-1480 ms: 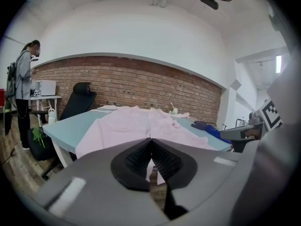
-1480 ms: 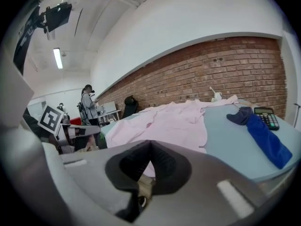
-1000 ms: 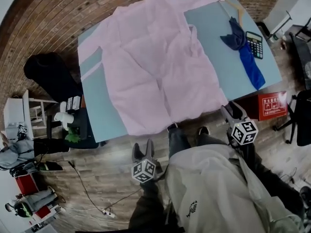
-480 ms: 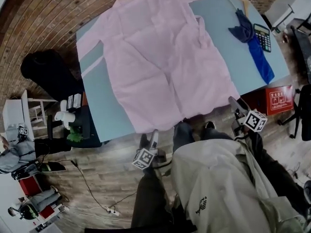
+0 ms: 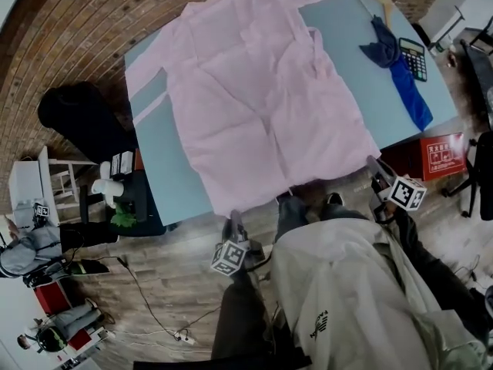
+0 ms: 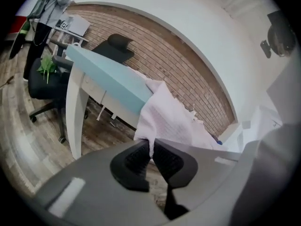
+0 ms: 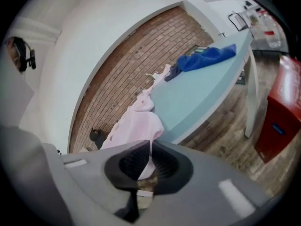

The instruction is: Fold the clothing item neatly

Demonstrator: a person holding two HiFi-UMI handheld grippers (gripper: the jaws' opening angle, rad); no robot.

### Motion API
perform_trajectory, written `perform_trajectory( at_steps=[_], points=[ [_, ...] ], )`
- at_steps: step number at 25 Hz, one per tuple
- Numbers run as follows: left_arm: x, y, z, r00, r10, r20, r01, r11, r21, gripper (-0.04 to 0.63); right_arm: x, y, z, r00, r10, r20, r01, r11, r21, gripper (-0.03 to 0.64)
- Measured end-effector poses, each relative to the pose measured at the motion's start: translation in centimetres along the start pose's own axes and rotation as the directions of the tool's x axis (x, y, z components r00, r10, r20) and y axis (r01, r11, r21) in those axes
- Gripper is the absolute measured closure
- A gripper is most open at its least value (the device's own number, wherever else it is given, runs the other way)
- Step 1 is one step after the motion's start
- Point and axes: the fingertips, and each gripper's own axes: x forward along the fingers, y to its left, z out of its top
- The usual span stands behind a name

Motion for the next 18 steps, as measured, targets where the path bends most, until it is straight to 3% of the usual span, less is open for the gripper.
perform_trajectory(
  at_steps=[7,13,15,17,18],
  points=[
    [-6.3,-6.9,2.3,0.997,-0.072,0.024,0.070,0.995,0.071,0.578,-3.9,5.6,2.5,0.996,0.060,-0.071,-0.073,0.978,-0.194,0.597],
    [-6.7,-8.9,5.3,0.991,-0.070,0.111,0.065,0.997,0.046,0.578,-3.0,7.9,3.2,0.977,0.132,-0.166,-0.168,0.960,-0.225,0.597],
    [-5.9,-7.9,4.2,0.995,-0.032,0.094,0.029,0.999,0.027,0.578,-2.3,6.9,2.7,0.977,0.121,-0.176,-0.156,0.967,-0.201,0.597],
    [-5.0,-6.5,2.2,0.999,0.018,0.044,-0.018,1.000,-0.010,0.575,-1.9,4.9,2.2,0.983,0.060,-0.176,-0.091,0.981,-0.174,0.597],
    [-4.8,-5.9,1.2,0.999,0.043,0.012,-0.043,0.999,-0.017,0.532,-1.9,3.8,2.1,0.985,0.009,-0.173,-0.038,0.986,-0.165,0.594]
  ],
)
